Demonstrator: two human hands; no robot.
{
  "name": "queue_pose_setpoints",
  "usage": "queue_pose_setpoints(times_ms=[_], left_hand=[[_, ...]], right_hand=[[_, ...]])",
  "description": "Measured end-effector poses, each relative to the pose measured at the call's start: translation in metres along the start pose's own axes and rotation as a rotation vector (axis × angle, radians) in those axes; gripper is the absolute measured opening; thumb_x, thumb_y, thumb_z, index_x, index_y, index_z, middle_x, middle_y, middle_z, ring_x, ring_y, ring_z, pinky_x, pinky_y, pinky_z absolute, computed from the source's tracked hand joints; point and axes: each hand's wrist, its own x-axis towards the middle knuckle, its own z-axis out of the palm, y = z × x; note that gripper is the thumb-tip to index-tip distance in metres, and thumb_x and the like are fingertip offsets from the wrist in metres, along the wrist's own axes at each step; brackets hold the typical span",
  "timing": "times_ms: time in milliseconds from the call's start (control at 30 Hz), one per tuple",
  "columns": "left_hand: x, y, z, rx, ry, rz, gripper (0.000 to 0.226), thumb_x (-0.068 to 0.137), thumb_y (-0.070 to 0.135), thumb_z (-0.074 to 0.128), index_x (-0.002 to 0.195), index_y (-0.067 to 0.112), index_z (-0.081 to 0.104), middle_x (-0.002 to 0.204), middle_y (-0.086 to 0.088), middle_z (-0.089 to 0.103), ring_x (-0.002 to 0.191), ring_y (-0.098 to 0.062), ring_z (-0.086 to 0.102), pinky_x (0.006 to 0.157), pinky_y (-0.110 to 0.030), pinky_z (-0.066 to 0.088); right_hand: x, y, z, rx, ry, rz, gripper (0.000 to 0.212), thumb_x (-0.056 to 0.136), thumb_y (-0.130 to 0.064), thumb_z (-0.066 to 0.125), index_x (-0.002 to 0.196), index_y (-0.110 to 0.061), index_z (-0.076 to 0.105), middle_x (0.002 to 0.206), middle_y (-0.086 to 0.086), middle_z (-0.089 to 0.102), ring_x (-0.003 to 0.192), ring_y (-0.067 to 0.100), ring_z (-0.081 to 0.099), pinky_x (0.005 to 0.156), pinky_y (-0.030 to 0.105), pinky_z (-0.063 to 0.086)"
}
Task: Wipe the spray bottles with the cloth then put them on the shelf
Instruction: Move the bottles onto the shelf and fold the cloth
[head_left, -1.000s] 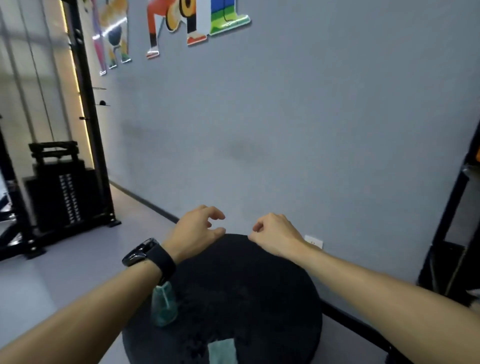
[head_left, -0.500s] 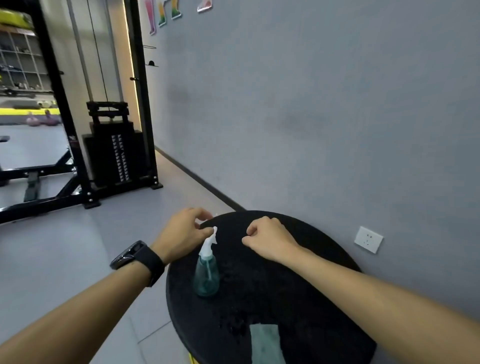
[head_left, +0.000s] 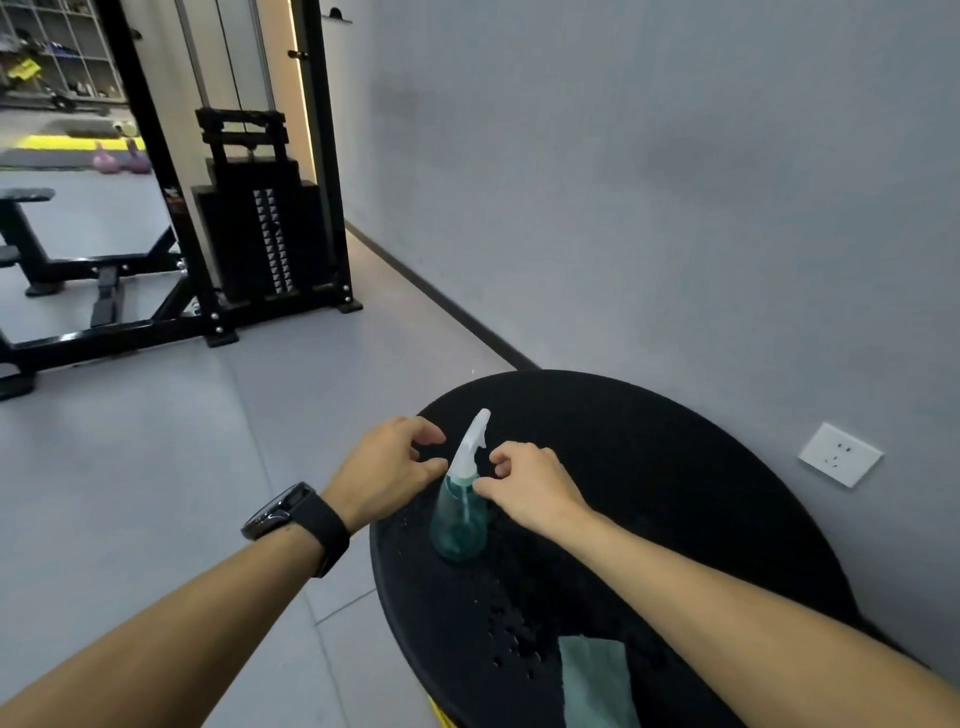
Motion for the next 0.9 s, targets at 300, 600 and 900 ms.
queue_pose_setpoints(times_ms=[300, 600, 900], left_hand=[[0.012, -0.025, 0.015, 0.016, -0.035, -0.048, 0.029, 0.091, 0.024, 0.066, 0.119, 0.025, 0.064, 0.117, 0.007, 0.061, 0.098, -0.011, 0.06, 0.083, -0.021, 0.045], [0.013, -0.027, 0.014, 0.023, -0.044, -0.043, 0.025, 0.09, 0.027, 0.066, 0.115, 0.028, 0.064, 0.114, 0.01, 0.058, 0.096, -0.007, 0.061, 0.081, -0.018, 0.044], [0.004, -0.011, -0.012, 0.065, -0.013, -0.033, 0.026, 0.092, 0.028, 0.064, 0.117, 0.028, 0.064, 0.117, 0.007, 0.059, 0.1, -0.01, 0.061, 0.08, -0.019, 0.043]], right_hand=[[0.024, 0.005, 0.034, 0.099, -0.023, 0.035, 0.039, 0.083, -0.043, 0.067, 0.114, -0.018, 0.062, 0.112, -0.001, 0.066, 0.1, 0.02, 0.063, 0.081, 0.036, 0.053], [0.035, 0.009, 0.049, 0.092, 0.002, 0.007, 0.027, 0.085, -0.036, 0.067, 0.103, -0.018, 0.061, 0.1, 0.0, 0.065, 0.091, 0.025, 0.064, 0.067, 0.034, 0.049], [0.024, -0.002, 0.025, 0.142, 0.104, -0.061, 0.027, 0.091, -0.034, 0.063, 0.11, -0.016, 0.062, 0.107, 0.0, 0.065, 0.097, 0.023, 0.063, 0.078, 0.037, 0.052]])
